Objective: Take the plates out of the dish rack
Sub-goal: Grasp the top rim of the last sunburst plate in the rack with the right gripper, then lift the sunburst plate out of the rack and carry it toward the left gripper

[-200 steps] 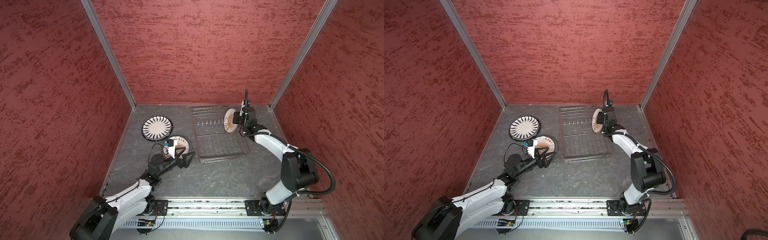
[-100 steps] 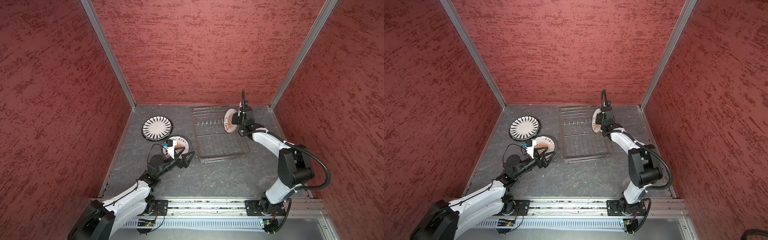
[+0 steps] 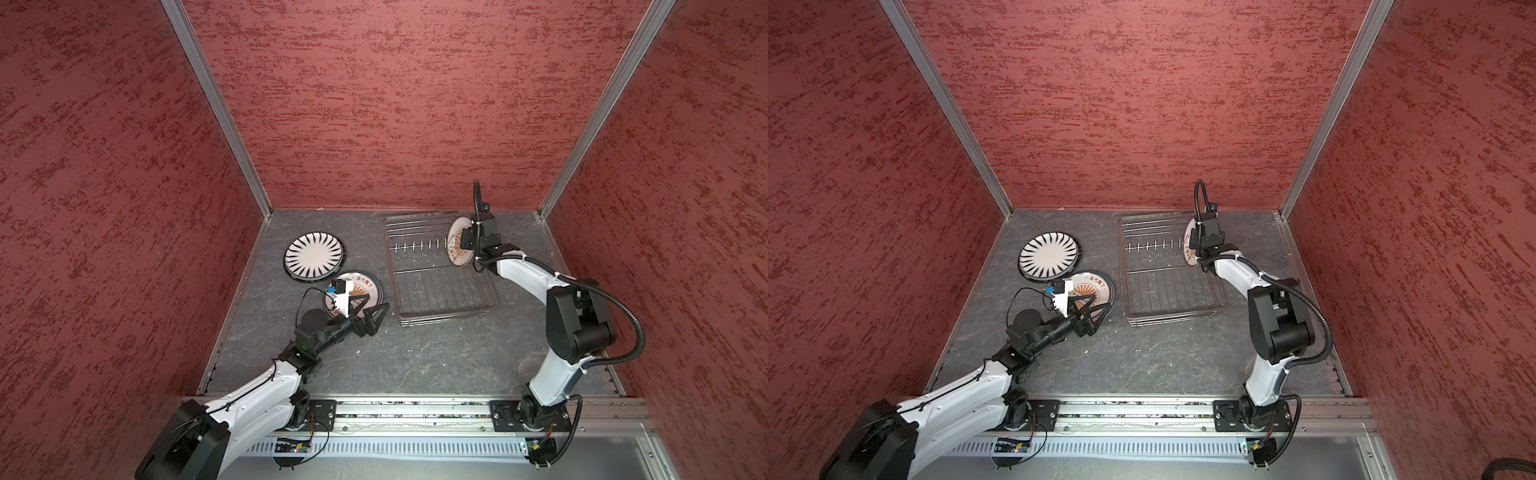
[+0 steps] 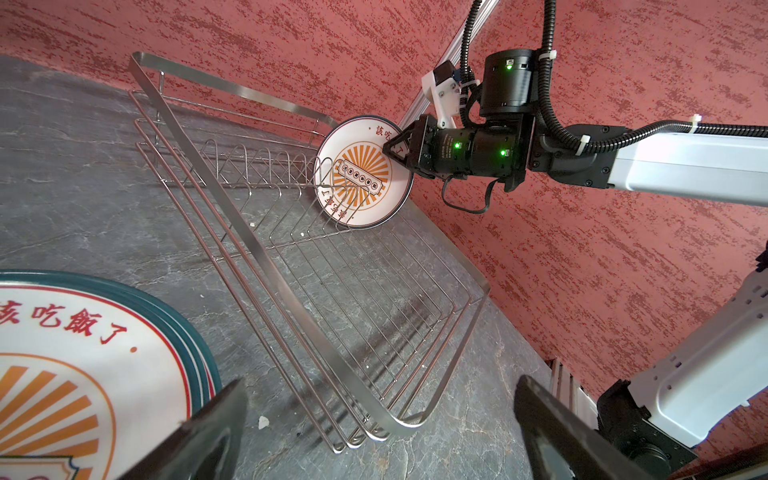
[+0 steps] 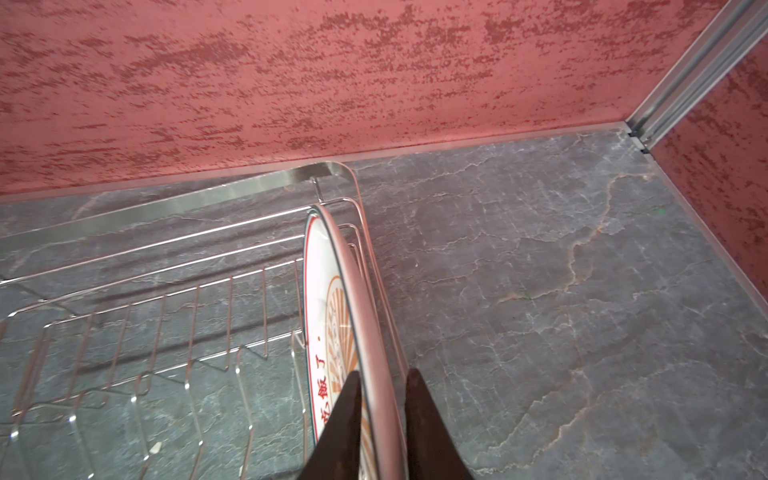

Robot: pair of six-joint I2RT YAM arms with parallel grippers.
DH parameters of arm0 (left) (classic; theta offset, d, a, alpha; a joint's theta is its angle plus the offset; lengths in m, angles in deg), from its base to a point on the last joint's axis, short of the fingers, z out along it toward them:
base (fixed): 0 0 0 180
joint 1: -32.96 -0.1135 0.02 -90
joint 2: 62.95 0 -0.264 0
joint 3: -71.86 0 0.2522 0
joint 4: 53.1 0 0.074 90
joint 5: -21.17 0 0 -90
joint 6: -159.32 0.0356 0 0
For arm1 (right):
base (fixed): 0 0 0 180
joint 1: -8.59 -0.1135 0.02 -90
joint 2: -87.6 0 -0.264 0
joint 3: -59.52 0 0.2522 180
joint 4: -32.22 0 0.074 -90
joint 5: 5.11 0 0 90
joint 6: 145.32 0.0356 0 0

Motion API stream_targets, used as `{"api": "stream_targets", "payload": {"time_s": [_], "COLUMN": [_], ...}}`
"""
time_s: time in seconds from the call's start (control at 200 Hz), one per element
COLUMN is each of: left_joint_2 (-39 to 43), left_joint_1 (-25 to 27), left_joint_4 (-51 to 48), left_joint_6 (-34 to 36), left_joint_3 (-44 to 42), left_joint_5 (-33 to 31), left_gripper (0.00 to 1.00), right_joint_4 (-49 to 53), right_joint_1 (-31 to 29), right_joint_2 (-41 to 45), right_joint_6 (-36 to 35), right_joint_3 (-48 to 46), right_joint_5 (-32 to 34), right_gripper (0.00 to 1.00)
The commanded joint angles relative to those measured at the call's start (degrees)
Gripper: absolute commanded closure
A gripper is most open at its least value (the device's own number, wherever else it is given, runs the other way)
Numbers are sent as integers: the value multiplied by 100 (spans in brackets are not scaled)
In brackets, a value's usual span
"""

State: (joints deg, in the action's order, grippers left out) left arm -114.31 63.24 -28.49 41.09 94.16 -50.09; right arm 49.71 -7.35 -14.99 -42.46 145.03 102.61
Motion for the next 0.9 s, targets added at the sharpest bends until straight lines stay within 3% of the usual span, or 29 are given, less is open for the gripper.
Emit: {"api": "stream_targets", "payload": {"time_s": [0.0, 0.501, 0.892], "left_joint_2": [27, -15, 101], "left_joint_1": [39, 39, 39], "left_joint_4": [43, 39, -20], "left_joint_6": [14, 32, 9], "left_joint_3": [44, 52, 15], "left_joint_5": [-115, -233, -362], "left_gripper": [1, 1, 0], "right_joint_4": [144, 74, -296], "right_joint_1": [-40, -214, -457], "right_joint_2": [-127, -81, 788], "right_joint_6": [-71, -211, -459], "right_joint_3": [243, 322, -53], "right_joint_5": [260, 599, 1240], "right_gripper": [80, 90, 91]}}
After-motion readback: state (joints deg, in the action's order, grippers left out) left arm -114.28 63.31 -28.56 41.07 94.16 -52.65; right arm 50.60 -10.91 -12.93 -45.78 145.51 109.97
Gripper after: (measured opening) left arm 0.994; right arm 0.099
